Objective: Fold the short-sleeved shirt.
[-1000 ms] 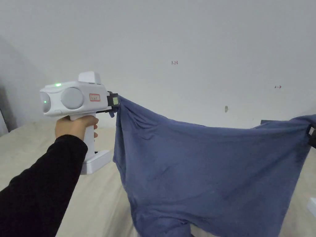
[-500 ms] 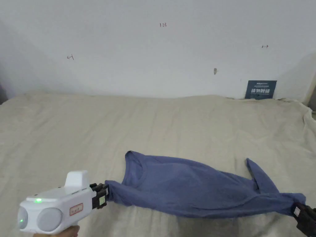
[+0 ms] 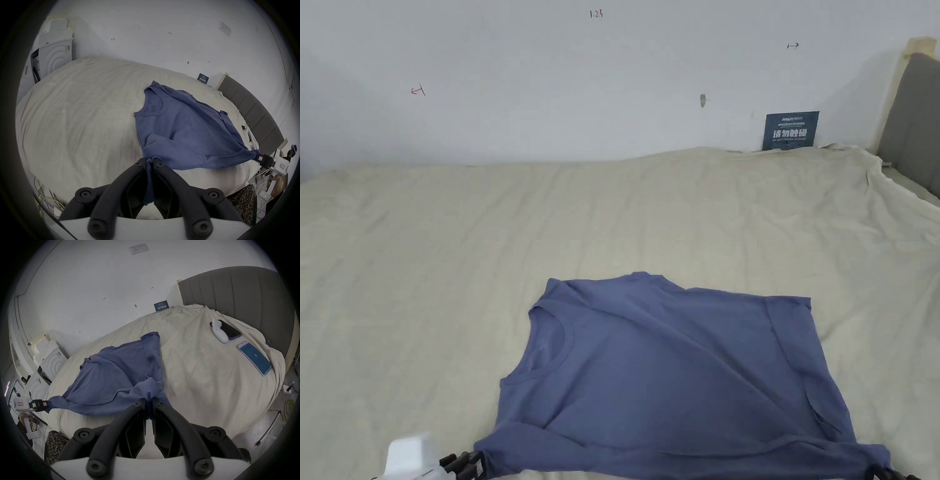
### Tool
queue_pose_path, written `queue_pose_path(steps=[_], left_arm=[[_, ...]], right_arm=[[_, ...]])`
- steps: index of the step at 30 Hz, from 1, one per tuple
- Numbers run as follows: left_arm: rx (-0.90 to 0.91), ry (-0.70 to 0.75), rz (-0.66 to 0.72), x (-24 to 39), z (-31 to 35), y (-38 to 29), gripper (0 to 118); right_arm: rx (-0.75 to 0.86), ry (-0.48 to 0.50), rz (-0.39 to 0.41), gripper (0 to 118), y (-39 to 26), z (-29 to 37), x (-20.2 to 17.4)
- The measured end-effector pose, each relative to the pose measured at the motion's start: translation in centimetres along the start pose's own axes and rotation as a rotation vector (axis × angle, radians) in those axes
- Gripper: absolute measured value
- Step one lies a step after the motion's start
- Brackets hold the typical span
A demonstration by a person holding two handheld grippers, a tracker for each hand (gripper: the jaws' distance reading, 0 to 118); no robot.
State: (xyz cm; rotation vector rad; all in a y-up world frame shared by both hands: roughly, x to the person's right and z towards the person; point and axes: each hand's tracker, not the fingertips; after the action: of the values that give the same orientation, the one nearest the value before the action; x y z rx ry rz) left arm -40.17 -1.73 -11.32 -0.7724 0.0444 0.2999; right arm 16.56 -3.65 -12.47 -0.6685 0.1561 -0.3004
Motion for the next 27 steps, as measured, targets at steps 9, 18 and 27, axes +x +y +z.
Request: queue_pose_path(steps=[9, 18, 27], left_arm=[[-0.051, 0.049, 0.002, -1.7, 1.6, -3.9, 5], [-0.188, 0.149, 0.068, -1.9, -3.1, -5.5, 5], [-0.204, 0.157, 0.148, -1.6, -2.7, -5.2, 33]], right_arm=[[-0.068, -0.046, -0.011, 4, -3.8, 1.6, 0.3], [-0.195, -0.162, -0.044, 4, -5.1, -2.7, 0.6], [-0.242, -0.195, -0.034, 41, -3.9, -2.1, 0.3]])
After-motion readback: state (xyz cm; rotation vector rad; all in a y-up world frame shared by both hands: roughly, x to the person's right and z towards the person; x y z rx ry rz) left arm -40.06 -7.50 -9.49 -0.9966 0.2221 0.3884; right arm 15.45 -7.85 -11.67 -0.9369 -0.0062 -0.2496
